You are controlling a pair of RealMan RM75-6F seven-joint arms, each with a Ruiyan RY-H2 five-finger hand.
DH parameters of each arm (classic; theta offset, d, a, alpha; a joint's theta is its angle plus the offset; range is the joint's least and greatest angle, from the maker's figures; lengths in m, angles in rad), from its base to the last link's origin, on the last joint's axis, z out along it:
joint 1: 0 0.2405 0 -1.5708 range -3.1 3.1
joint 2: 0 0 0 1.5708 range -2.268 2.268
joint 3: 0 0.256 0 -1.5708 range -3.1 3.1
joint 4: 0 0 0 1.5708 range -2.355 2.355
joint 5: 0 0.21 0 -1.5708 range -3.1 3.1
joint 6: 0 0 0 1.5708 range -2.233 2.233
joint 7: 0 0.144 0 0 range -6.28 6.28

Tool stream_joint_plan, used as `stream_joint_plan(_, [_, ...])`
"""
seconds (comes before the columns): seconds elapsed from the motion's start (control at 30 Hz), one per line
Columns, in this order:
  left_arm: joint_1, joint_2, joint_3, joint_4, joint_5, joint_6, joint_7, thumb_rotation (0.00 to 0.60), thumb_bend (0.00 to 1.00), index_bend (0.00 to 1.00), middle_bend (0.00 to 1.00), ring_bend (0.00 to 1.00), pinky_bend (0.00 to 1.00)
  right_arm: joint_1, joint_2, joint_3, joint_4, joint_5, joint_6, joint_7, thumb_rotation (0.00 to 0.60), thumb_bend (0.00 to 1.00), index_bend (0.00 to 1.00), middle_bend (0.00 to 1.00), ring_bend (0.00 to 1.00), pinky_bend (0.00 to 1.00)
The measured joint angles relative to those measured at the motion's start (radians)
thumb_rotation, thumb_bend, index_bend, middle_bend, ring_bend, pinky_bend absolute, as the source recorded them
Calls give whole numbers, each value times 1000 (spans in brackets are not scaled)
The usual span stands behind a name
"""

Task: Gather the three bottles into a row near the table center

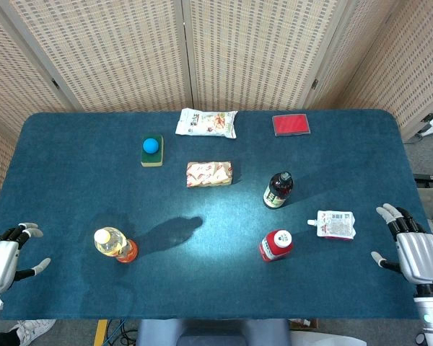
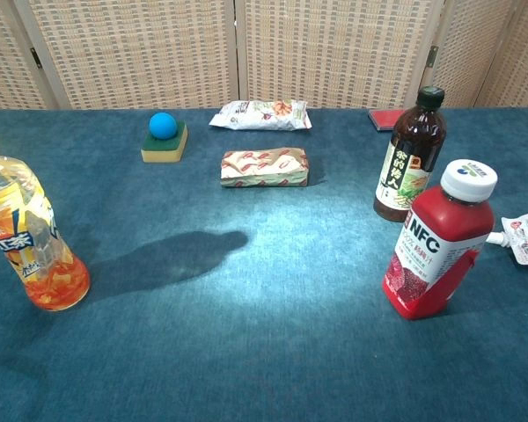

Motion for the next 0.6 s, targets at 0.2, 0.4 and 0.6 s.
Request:
stream_joint_plan(0.2, [5,6,5,-6,7,7,-10,600,63,408,323,344,540,3,-4,0,0,-15,5,1,600,213,183,162,112,365])
stream_joint_plan(0.4, [10,8,11,-14,14,14,0,600,63,408,323,344,540,11,-11,1,10,-15,-5,12,600,213,183,171,119,365])
stream_joint_plan(0.6, [13,10,16,-20,23,17,5,600,63,408,323,344,541,17,-18,-1,18,-34,-2,24,600,213,182,172,119,365])
